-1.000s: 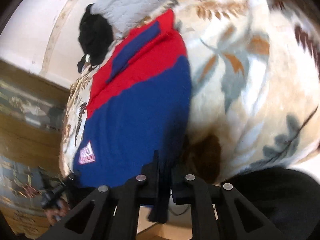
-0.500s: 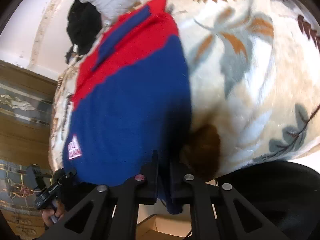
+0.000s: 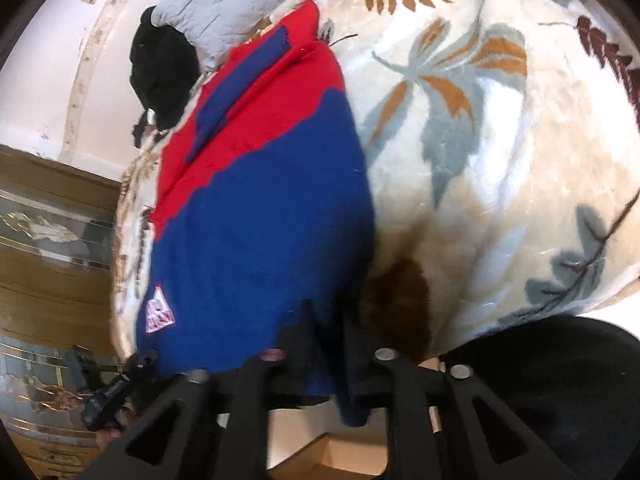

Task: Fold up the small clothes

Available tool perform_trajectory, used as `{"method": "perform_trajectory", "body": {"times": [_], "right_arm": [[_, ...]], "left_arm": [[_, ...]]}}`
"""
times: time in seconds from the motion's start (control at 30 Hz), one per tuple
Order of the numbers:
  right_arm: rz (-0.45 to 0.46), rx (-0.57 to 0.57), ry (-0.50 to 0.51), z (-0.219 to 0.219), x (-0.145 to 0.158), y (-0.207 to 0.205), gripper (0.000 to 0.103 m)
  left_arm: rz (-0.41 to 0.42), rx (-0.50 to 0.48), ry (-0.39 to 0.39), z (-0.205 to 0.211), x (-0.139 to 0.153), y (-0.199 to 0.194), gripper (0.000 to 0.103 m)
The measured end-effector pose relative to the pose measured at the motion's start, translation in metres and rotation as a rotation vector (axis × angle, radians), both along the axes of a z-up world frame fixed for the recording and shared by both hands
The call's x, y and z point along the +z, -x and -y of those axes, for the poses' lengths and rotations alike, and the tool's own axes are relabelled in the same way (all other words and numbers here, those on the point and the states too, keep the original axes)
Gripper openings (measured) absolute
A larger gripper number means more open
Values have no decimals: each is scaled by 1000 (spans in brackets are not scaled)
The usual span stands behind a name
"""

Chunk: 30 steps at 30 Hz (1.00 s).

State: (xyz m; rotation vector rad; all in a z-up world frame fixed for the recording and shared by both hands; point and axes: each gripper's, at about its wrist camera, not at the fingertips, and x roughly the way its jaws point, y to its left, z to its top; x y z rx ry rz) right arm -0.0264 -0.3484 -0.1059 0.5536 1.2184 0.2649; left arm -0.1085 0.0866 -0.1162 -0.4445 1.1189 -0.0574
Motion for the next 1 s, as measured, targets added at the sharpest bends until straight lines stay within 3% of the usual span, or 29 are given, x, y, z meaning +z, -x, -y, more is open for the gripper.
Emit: {"method": "perform_trajectory", "body": {"times": [0.03, 0.17, 0.2, 0.23, 0.27, 0.5, 0.57, 0.63, 0.67, 0.73, 0.77, 0.8, 0.83, 0.87, 0.97, 1.0], "right_arm": [[19, 10, -6, -3, 2, 0, 79], [3, 23, 2, -8, -5, -4, 78], [-22, 18, 5, -9, -11, -6, 61], [-41, 21, 27, -10, -14, -8, 28], [-48, 29, 4, -9, -15, -9, 13], [92, 28, -132, 8, 43, -3, 9], [66, 30, -121, 8, 29, -8, 9], [-17, 24, -124, 8, 1, -12, 10], [-46, 32, -116, 5, -8, -12, 13], [-39, 54, -79, -2, -8, -10, 15], [-32, 58, -88, -3, -6, -10, 20], [-30, 57, -90, -3, -5, -10, 31], [-30, 52, -82, -3, -4, -8, 62], [-24, 48, -69, -1, -4, -9, 80], [-32, 48, -50, -9, -9, -9, 77], [-35, 40, -47, -9, -13, -8, 71]], "left_arm": [[-4, 2, 0, 1, -1, -1, 9], [-29, -19, 0, 9, -6, -4, 17], [-29, -31, -3, 11, -6, -4, 17], [-25, -45, -18, 13, -4, -5, 16], [-12, -59, -35, 15, -1, -4, 7], [173, -4, -13, -3, 58, 4, 4], [108, -13, -21, -5, 42, -4, 4], [1, -3, -11, -7, 13, -9, 4], [-41, -4, -12, -5, 0, -10, 5], [-38, 9, -16, -1, -4, -8, 5], [-30, 9, -11, 0, -2, -9, 5], [-27, 4, -10, 2, -1, -11, 5], [-30, 3, -19, 5, -1, -13, 5], [-31, 5, -24, 6, -1, -14, 5], [-45, 14, -11, 9, -7, -18, 16], [-39, 12, 0, 9, -8, -16, 25]]}}
